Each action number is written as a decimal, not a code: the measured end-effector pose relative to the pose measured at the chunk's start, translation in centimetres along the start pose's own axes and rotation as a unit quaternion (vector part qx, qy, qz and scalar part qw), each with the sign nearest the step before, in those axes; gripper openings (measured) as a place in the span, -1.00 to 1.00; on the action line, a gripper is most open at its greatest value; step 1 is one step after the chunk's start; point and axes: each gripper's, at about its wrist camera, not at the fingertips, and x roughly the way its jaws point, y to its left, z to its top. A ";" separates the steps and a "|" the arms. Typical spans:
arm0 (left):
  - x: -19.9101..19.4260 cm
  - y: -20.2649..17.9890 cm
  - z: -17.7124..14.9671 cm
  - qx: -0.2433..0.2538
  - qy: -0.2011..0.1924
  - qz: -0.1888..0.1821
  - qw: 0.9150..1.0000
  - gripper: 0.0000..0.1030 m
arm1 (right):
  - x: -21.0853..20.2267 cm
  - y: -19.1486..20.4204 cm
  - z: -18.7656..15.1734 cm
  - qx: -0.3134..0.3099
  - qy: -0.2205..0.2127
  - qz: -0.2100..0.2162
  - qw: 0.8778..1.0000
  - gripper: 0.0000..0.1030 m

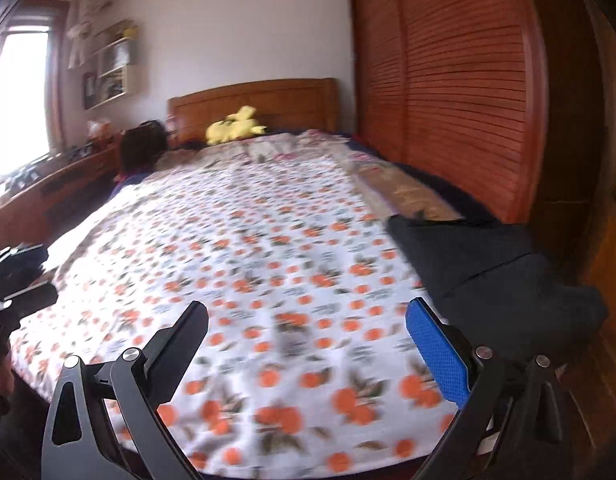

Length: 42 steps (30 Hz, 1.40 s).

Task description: Fold large clothes

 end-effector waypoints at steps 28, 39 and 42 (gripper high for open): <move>-16.8 10.9 -5.8 -0.130 -0.041 0.178 0.975 0.95 | -6.2 18.5 -0.8 -0.028 -0.051 0.133 0.989 0.86; -18.7 11.5 -5.8 -0.141 -0.053 0.191 0.970 0.95 | -7.2 19.1 -0.5 -0.033 -0.060 0.139 0.988 0.86; -18.7 11.4 -5.8 -0.140 -0.054 0.189 0.970 0.95 | -7.2 19.1 -0.5 -0.032 -0.061 0.140 0.988 0.86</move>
